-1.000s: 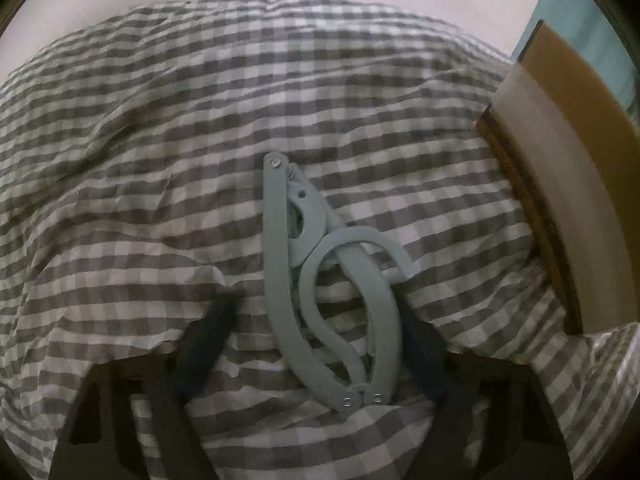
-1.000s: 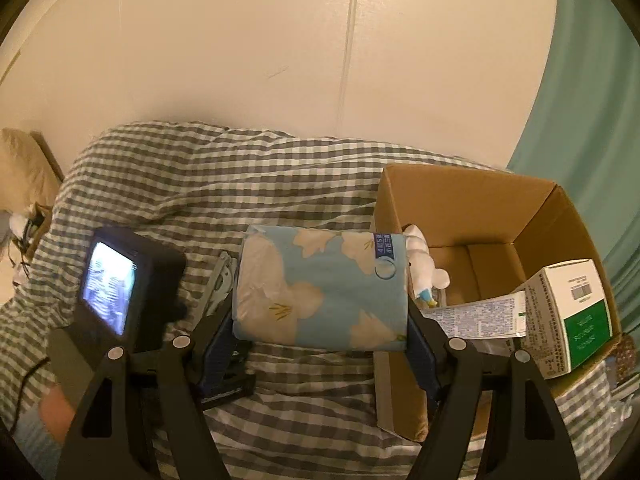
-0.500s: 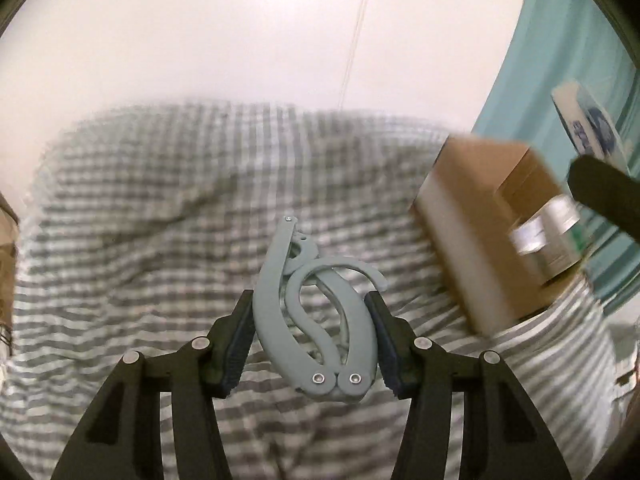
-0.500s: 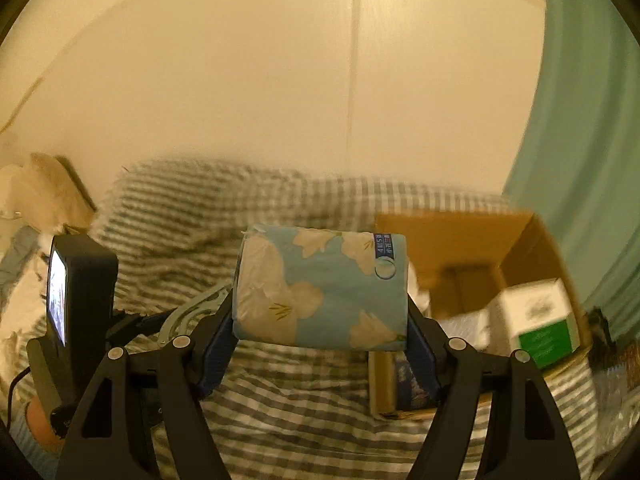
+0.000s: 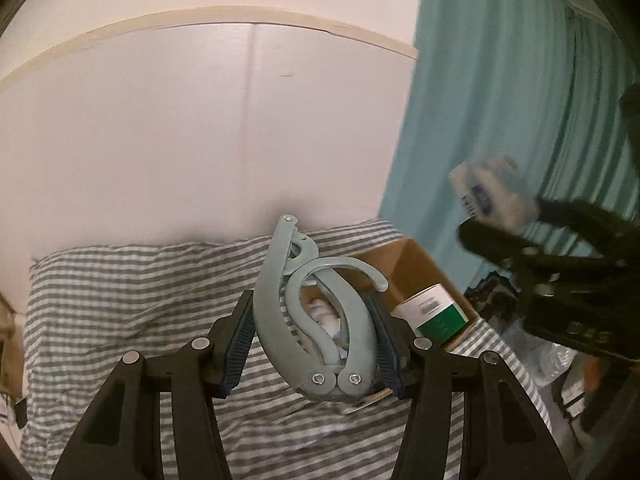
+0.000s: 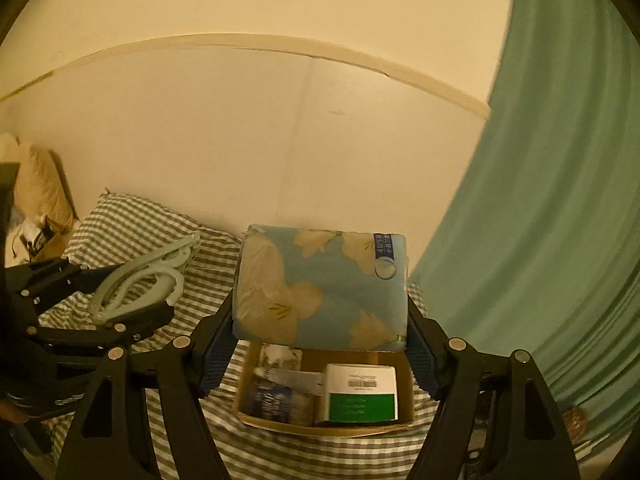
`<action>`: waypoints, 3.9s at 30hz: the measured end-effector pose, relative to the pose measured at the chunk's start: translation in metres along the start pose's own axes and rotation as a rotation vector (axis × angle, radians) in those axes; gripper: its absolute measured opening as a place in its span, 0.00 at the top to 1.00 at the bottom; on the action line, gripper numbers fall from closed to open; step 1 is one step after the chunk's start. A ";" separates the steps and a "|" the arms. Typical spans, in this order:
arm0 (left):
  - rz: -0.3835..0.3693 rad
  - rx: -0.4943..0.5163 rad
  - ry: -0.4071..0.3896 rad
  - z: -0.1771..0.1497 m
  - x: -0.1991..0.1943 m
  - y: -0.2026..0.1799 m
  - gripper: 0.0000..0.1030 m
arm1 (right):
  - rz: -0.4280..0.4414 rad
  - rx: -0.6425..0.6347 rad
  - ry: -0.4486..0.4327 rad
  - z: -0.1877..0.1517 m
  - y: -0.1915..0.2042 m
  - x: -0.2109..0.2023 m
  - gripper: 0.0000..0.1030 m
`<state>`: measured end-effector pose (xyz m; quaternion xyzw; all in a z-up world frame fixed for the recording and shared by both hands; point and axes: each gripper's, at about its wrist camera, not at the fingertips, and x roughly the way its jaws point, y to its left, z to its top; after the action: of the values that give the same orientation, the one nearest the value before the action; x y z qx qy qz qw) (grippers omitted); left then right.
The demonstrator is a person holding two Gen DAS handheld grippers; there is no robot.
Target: Organize objects
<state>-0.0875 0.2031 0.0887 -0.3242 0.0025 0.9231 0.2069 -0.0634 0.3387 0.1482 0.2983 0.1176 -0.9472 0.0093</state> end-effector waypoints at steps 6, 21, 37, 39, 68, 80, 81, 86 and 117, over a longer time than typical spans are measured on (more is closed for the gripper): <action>-0.003 0.036 0.071 -0.003 0.058 -0.029 0.46 | 0.015 0.133 0.041 -0.019 -0.055 0.048 0.29; 0.013 0.082 0.192 -0.017 0.165 -0.066 0.46 | 0.083 0.243 0.165 -0.069 -0.078 0.148 0.29; 0.077 0.032 0.131 -0.009 0.144 -0.052 0.08 | 0.058 0.367 0.020 -0.064 -0.070 0.116 0.07; 0.089 0.028 0.126 -0.001 0.134 -0.049 0.08 | 0.052 0.400 0.012 -0.064 -0.076 0.102 0.07; 0.373 -0.081 -0.254 -0.035 -0.081 0.038 0.00 | -0.031 0.221 -0.209 -0.058 0.021 -0.068 0.00; 0.375 -0.084 -0.196 -0.071 -0.034 0.037 0.00 | -0.004 0.219 -0.093 -0.100 0.030 -0.004 0.00; 0.377 -0.080 -0.195 -0.072 -0.032 0.036 0.00 | -0.005 0.216 -0.092 -0.100 0.031 -0.004 0.00; 0.370 -0.070 -0.187 -0.074 -0.033 0.032 0.00 | -0.004 0.218 -0.105 -0.099 0.031 -0.007 0.00; 0.365 -0.069 -0.169 -0.076 -0.035 0.032 0.00 | -0.014 0.185 -0.089 -0.102 0.031 -0.001 0.00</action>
<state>-0.0301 0.1501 0.0455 -0.2469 0.0124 0.9687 0.0242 -0.0028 0.3314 0.0607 0.2546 0.0309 -0.9663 -0.0196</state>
